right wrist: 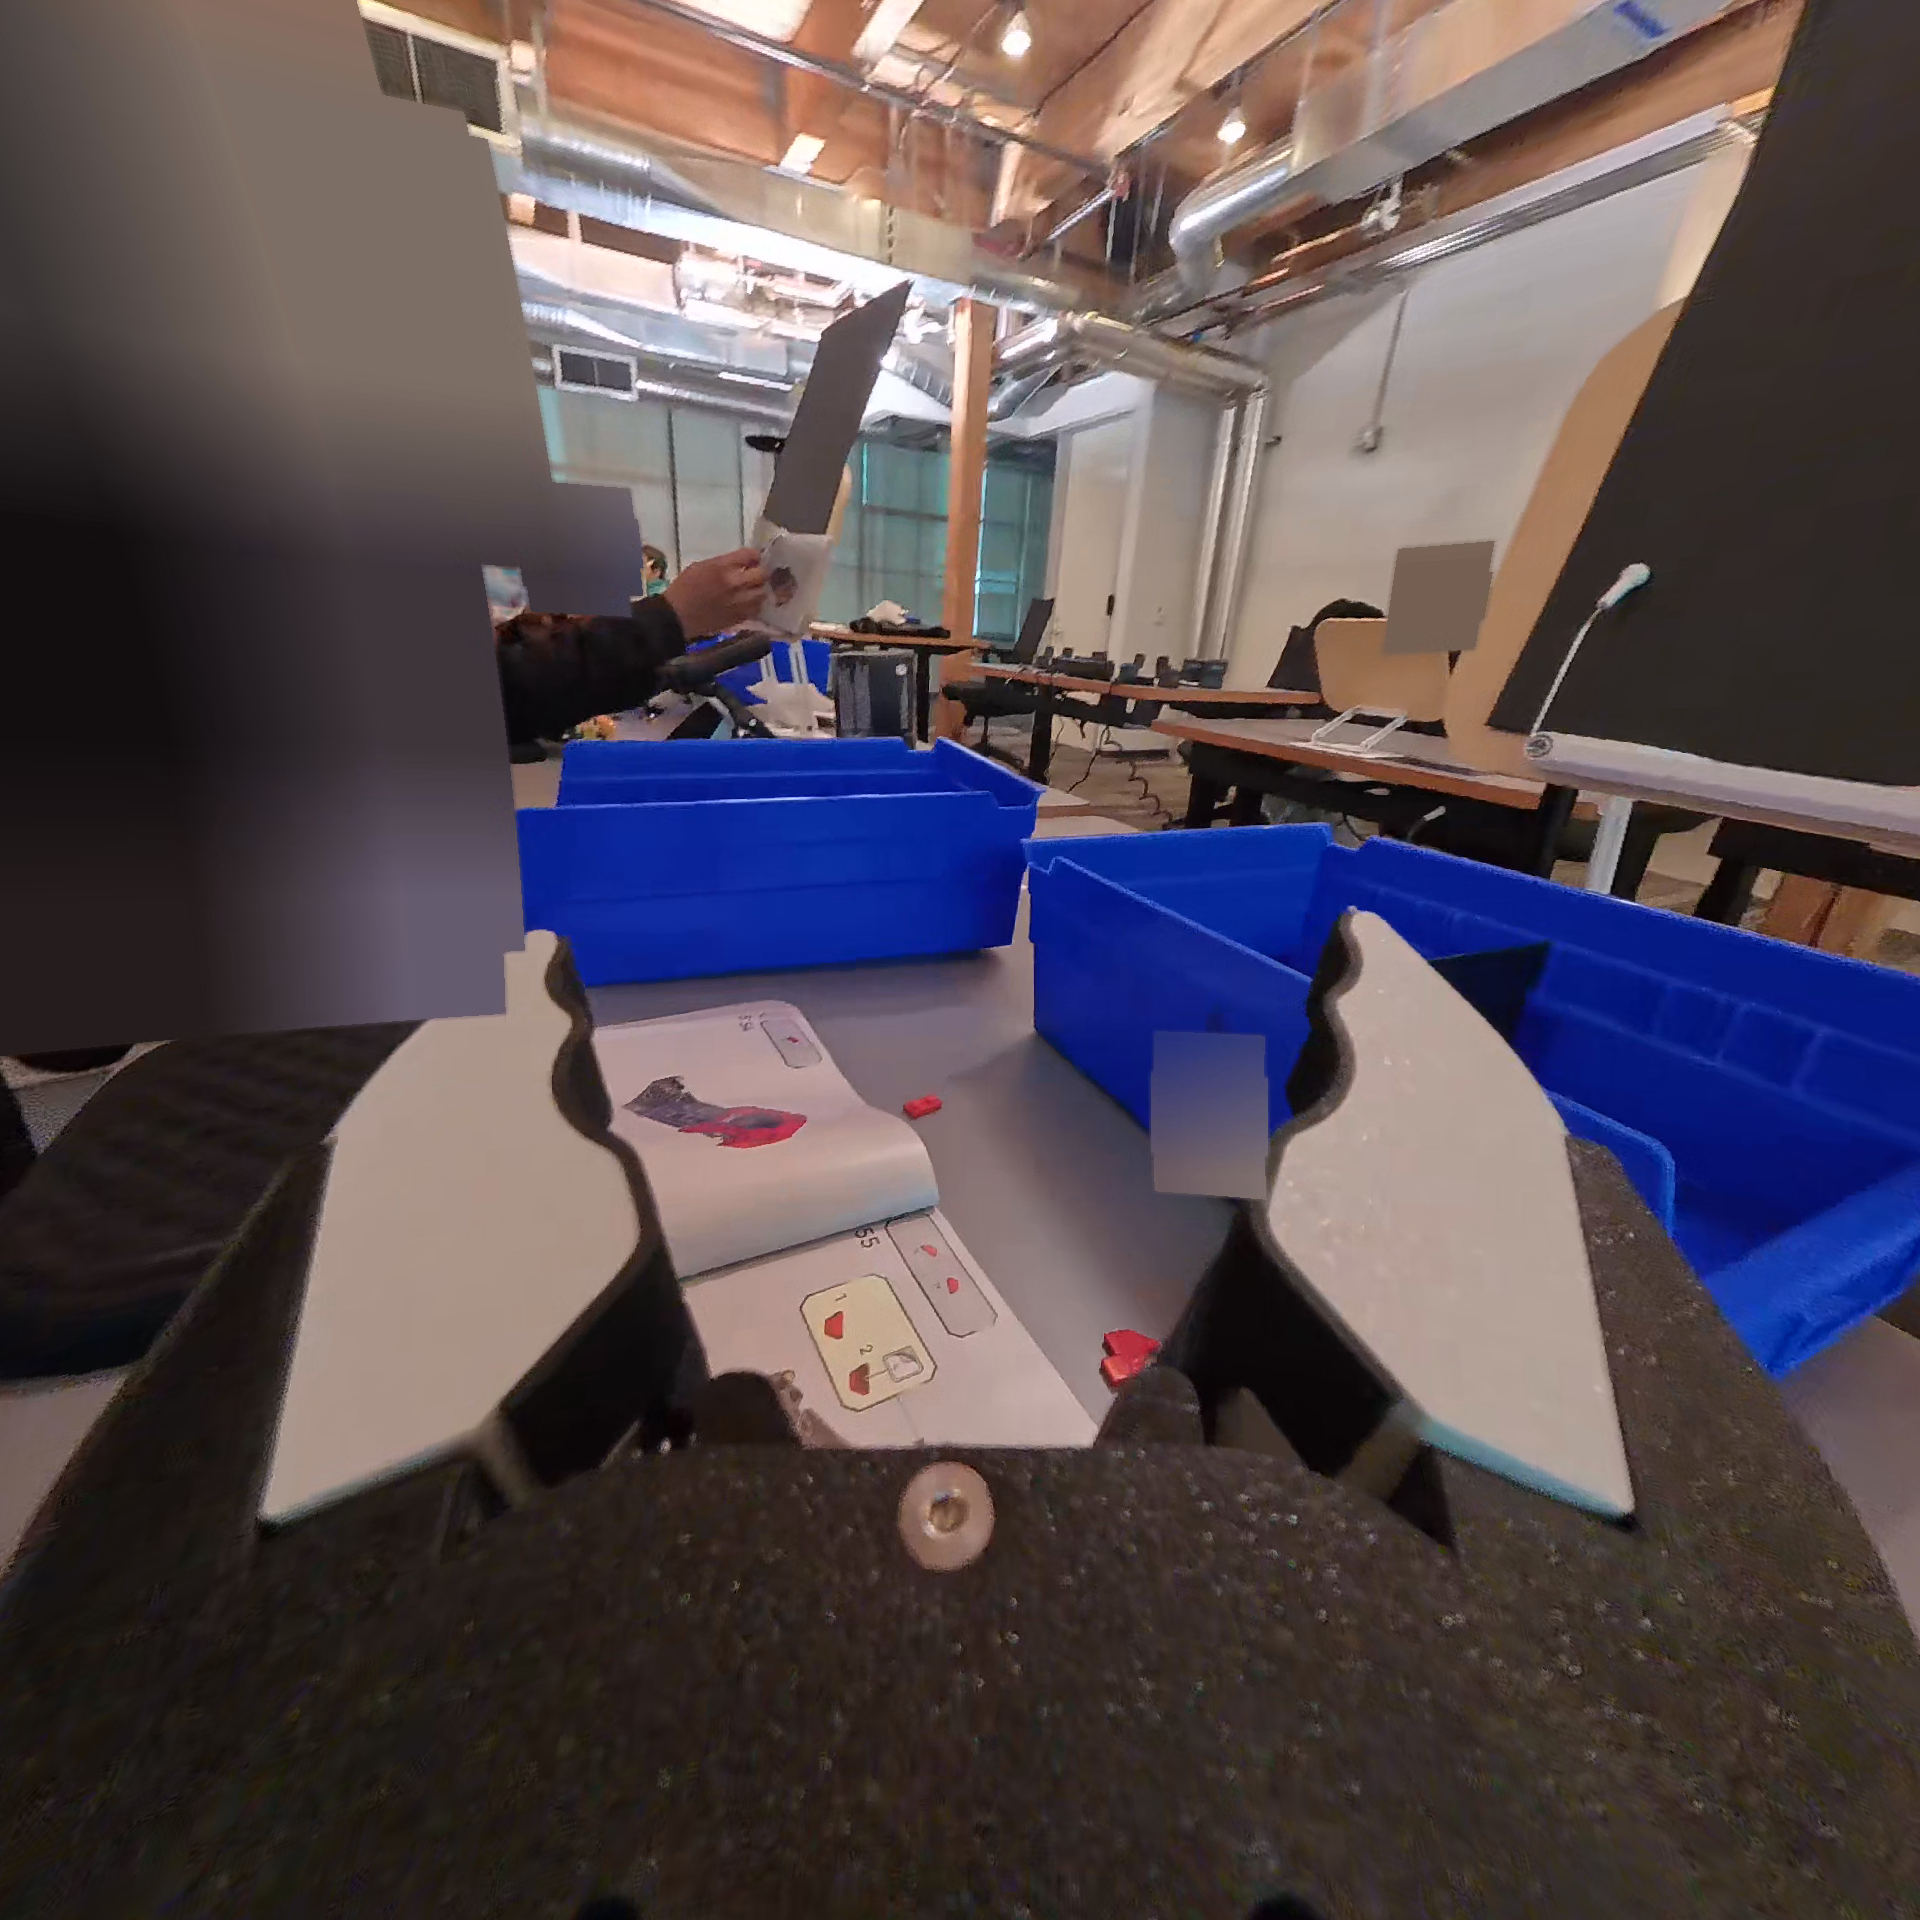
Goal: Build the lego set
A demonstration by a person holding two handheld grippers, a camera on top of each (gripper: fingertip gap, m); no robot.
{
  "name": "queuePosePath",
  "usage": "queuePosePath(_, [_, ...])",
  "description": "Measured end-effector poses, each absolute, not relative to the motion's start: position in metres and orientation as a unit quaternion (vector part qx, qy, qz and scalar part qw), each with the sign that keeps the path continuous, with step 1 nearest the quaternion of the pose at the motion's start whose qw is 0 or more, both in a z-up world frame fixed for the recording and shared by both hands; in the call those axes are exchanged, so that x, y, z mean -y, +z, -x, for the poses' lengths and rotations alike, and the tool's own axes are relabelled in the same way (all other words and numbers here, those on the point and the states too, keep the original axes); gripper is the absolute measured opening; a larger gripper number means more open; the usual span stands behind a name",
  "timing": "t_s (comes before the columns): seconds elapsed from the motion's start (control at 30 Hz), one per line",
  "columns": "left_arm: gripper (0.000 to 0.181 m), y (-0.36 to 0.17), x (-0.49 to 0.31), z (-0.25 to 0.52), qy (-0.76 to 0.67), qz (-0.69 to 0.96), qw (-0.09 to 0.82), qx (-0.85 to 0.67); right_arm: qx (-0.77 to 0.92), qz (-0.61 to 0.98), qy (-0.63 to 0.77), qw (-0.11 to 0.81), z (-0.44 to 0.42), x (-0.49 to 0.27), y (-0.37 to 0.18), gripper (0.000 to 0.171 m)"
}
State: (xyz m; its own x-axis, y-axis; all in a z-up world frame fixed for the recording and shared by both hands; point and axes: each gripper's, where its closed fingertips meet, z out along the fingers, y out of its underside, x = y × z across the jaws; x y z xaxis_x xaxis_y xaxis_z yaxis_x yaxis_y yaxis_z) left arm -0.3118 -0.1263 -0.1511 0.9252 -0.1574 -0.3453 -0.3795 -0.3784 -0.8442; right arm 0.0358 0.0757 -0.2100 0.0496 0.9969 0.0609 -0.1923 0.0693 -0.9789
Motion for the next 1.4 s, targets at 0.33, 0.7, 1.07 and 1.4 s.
queuePosePath(0.33, [0.068, -0.234, 0.136, 0.308, 0.018, 0.846, 0.471, -0.250, 0.392, 0.425, 0.541, 0.611, -0.064, -0.092, -0.201, 0.118])
queuePosePath(0.7, [0.022, -0.317, 0.110, 0.273, -0.077, 0.937, 0.265, -0.214, 0.426, 0.470, 0.481, 0.605, -0.050, -0.100, -0.228, 0.119])
queuePosePath(1.07, [0.020, -0.350, 0.107, 0.268, -0.105, 0.969, 0.114, -0.194, 0.419, 0.453, 0.501, 0.607, -0.055, -0.095, -0.220, 0.117])
queuePosePath(1.4, [0.035, -0.350, 0.108, 0.278, -0.024, 0.983, 0.093, -0.159, 0.406, 0.431, 0.533, 0.604, -0.063, -0.090, -0.211, 0.115])
